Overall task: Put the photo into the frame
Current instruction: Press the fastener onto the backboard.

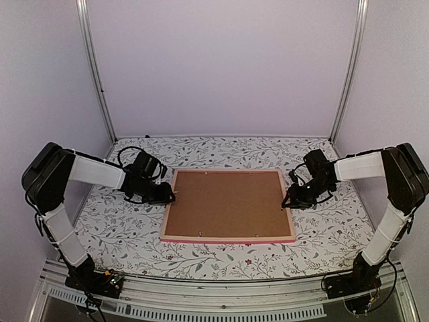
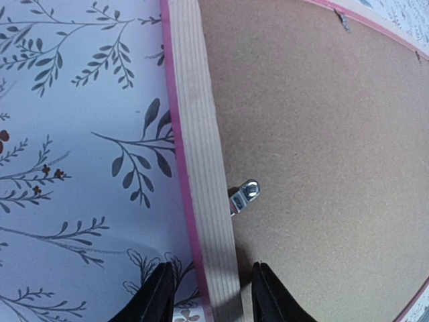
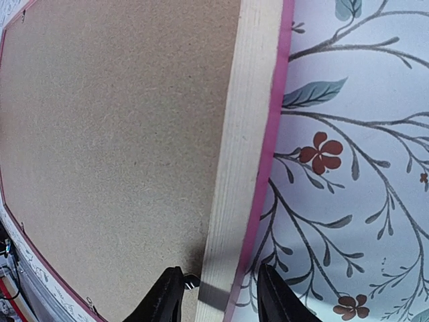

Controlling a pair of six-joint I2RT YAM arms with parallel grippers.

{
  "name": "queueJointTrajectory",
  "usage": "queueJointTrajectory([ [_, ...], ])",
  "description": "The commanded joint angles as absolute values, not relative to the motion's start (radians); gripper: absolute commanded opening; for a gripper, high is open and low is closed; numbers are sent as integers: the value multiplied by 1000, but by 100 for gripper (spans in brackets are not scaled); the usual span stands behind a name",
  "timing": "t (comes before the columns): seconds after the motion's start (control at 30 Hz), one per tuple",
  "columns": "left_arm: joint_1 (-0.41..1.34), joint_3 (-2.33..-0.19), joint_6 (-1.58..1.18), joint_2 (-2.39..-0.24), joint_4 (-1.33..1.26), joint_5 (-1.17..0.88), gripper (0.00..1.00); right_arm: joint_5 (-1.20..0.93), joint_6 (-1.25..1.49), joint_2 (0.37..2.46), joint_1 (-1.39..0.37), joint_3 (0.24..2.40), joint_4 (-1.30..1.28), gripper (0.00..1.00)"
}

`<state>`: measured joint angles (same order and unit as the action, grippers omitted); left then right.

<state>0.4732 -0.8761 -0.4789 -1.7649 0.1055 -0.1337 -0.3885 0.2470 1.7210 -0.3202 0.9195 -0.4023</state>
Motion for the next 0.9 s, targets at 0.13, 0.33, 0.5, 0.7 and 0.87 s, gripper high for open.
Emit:
queueJointTrajectory([
  [0.13, 485, -867, -466, -1764, 119, -136, 42, -400, 258, 1759, -316, 926, -385, 37],
  [0.33, 485, -873, -464, -1774, 120, -136, 41, -339, 245, 1764, -317, 926, -407, 35],
  [0.5, 485, -876, -464, -1778, 123, -137, 41, -306, 233, 1767, -316, 930, -431, 33],
  [0.7, 485, -874, -463, -1780, 124, -136, 41, -302, 208, 1759, -317, 937, -459, 31],
  [0.87, 485, -871, -464, -1777, 124, -136, 40, -336, 183, 1739, -317, 942, -466, 30],
])
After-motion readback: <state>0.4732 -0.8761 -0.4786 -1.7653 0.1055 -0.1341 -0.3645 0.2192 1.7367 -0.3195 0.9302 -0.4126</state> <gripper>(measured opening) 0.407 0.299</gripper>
